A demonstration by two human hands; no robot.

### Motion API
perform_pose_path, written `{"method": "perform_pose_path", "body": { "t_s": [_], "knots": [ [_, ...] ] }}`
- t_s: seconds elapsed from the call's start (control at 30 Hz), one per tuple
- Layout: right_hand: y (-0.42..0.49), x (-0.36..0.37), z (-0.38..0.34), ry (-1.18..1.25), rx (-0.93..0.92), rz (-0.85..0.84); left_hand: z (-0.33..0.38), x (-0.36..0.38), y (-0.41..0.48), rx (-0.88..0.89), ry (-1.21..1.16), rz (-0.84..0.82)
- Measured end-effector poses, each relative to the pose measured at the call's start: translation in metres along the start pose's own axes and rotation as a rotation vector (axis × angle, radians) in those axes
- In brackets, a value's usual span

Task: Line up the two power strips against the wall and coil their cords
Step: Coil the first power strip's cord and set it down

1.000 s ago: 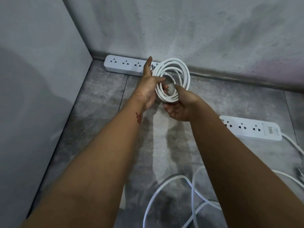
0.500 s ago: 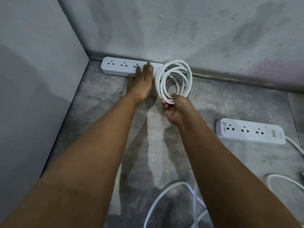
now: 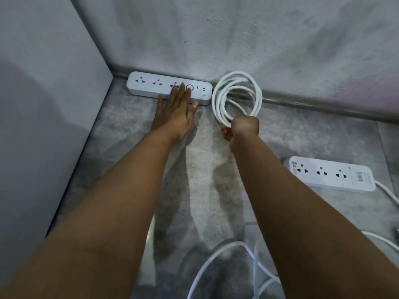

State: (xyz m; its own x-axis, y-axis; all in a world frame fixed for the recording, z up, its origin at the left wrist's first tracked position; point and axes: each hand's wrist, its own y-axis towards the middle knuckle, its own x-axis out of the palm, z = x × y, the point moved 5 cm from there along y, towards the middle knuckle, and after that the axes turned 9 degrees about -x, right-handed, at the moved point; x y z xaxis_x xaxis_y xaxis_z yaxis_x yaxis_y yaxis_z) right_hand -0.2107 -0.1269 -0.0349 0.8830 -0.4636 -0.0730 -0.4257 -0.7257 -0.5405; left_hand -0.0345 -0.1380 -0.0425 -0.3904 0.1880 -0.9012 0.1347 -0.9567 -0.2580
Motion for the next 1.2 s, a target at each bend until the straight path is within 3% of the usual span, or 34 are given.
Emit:
{"method": "perform_pose_path", "body": {
  "t_s": [0.13, 0.43, 0.6, 0.77, 0.9, 1.03, 1.2],
  "knots": [
    [0.031, 0.003, 0.012, -0.348, -0.132, 0.09, -0.003, 0.002, 0.002, -0.002, -0.003, 0.008],
    [0.023, -0.005, -0.022, -0.971, -0.404, 0.118, -0.004, 0.006, 0.004, 0.007, -0.011, 0.031],
    [0.022, -0.01, -0.023, -1.152, -0.661, 0.198, -0.004, 0.007, 0.003, 0.003, 0.01, 0.029],
    [0.001, -0.007, -0.024, -1.107, -0.958, 0.276, -0.003, 0.007, 0.002, -0.005, 0.016, 0.015],
    [-0.021, 0.004, -0.014, -1.182, -1.245, 0.148, -0.002, 0.005, 0.003, -0.019, 0.01, 0.0],
    [-0.023, 0.013, 0.008, -1.373, -1.303, 0.033, -0.002, 0.004, 0.002, -0.022, 0.002, -0.012],
    [-0.004, 0.015, 0.019, -1.499, -1.202, -0.035, -0.002, 0.003, 0.003, -0.025, 0.024, -0.016]
  ]
}}
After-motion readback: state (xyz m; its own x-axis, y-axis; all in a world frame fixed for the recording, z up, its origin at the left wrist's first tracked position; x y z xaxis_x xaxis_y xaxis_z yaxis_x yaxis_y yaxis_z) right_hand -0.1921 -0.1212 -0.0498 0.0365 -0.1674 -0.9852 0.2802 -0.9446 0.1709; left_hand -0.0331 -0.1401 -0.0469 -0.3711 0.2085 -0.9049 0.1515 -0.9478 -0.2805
